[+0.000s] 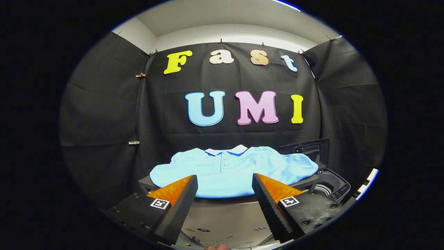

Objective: Put the clothes into the washing machine and then close the washing machine lid.

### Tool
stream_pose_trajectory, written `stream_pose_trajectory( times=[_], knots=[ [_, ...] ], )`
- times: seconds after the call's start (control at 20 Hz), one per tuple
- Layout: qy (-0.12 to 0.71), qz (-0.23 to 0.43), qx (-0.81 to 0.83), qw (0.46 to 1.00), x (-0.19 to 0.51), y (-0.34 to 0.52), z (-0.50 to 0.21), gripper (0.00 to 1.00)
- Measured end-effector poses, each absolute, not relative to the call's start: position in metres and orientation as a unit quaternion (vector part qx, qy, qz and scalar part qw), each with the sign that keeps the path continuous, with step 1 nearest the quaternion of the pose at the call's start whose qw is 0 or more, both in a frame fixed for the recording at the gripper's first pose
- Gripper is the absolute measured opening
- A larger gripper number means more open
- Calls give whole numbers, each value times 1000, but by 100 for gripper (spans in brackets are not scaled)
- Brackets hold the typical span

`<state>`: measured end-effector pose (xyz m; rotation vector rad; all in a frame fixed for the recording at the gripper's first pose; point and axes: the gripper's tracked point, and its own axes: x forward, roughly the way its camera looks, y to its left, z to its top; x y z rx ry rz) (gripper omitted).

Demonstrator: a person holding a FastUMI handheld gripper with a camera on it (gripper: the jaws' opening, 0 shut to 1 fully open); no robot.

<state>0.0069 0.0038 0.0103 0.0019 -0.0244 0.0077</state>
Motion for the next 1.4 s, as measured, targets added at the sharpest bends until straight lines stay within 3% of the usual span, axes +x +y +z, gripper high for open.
stream_pose_trajectory(
  times=[0.4, 0.75, 1.05, 1.4],
  knots=[
    [-13, 8, -1, 1000, 13, 6, 20, 99],
    [24, -14, -10, 1000, 76, -13, 54, 99],
    [115, -23, 11, 993, 150, -13, 62, 99],
    [270, -28, 0, 962, 196, -6, 7, 99]
  ],
)
